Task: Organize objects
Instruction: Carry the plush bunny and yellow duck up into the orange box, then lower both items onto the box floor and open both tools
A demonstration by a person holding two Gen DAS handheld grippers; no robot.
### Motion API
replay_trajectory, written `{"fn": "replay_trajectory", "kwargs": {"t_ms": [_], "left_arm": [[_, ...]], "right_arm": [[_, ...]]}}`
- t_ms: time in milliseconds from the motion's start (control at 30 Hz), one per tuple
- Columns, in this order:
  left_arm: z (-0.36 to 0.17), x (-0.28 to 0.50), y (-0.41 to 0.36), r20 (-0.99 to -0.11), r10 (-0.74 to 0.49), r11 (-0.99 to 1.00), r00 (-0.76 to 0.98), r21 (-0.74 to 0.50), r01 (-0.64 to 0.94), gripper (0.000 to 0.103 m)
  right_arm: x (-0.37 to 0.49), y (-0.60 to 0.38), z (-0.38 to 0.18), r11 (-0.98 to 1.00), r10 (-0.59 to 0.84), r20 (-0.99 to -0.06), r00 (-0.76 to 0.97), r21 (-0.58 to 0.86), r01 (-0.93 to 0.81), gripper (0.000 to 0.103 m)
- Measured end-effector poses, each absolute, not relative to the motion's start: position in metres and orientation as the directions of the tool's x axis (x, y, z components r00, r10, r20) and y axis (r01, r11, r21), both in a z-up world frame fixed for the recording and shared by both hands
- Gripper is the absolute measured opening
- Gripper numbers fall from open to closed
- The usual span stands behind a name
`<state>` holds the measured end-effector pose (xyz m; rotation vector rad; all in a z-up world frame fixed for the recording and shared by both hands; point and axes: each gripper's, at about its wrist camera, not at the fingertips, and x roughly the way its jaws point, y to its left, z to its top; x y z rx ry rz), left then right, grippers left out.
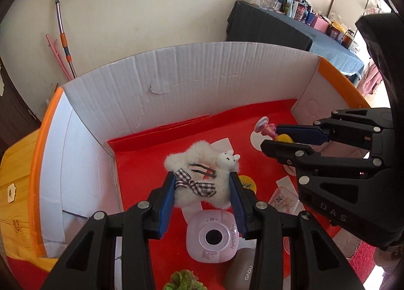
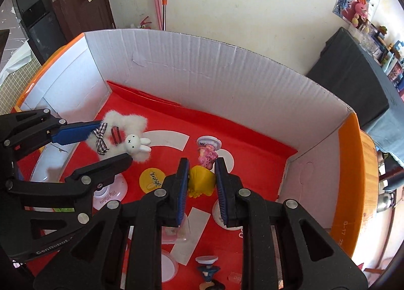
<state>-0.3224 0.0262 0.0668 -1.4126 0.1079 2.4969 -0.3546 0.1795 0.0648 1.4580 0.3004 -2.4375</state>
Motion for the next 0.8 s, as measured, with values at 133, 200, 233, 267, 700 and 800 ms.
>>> {"fn": "replay_trajectory", "kwargs": {"t_ms": [133, 200, 233, 267, 700, 800], "left_arm": [[0.059, -0.332, 0.028, -0.862, 0.176, -0.964, -0.475, -0.053, -0.262, 0.043], [0.056, -0.335, 0.027, -0.868, 0.173, -0.965, -0.465, -0.054, -0.257, 0.043], [0.055, -0.336, 0.026, -0.872, 0.177, -0.965, -0.457, -0.062, -0.255, 0.043], [0.054, -0.338, 0.026, -0.875, 0.180, -0.965, -0.449, -0.068, -0.254, 0.043], [0.045, -0.343, 0.020, -0.895, 0.155, -0.969, -0.419, -0.054, -0.243, 0.043], [0.043, -0.340, 0.014, -0.894, 0.159, -0.967, -0.420, -0.056, -0.248, 0.043]], "right_arm": [[-0.363, 0.183, 0.056, -0.940, -0.124, -0.900, -0.419, -0.029, 0.341, 0.020], [-0.367, 0.183, 0.052, -0.939, -0.121, -0.907, -0.404, -0.026, 0.342, 0.020], [-0.369, 0.184, 0.050, -0.939, -0.124, -0.910, -0.395, -0.021, 0.342, 0.020], [-0.371, 0.184, 0.049, -0.940, -0.126, -0.913, -0.388, -0.015, 0.341, 0.020], [-0.380, 0.189, 0.038, -0.940, -0.135, -0.932, -0.336, 0.013, 0.342, 0.020], [-0.378, 0.191, 0.038, -0.939, -0.133, -0.932, -0.338, 0.010, 0.343, 0.020]]}}
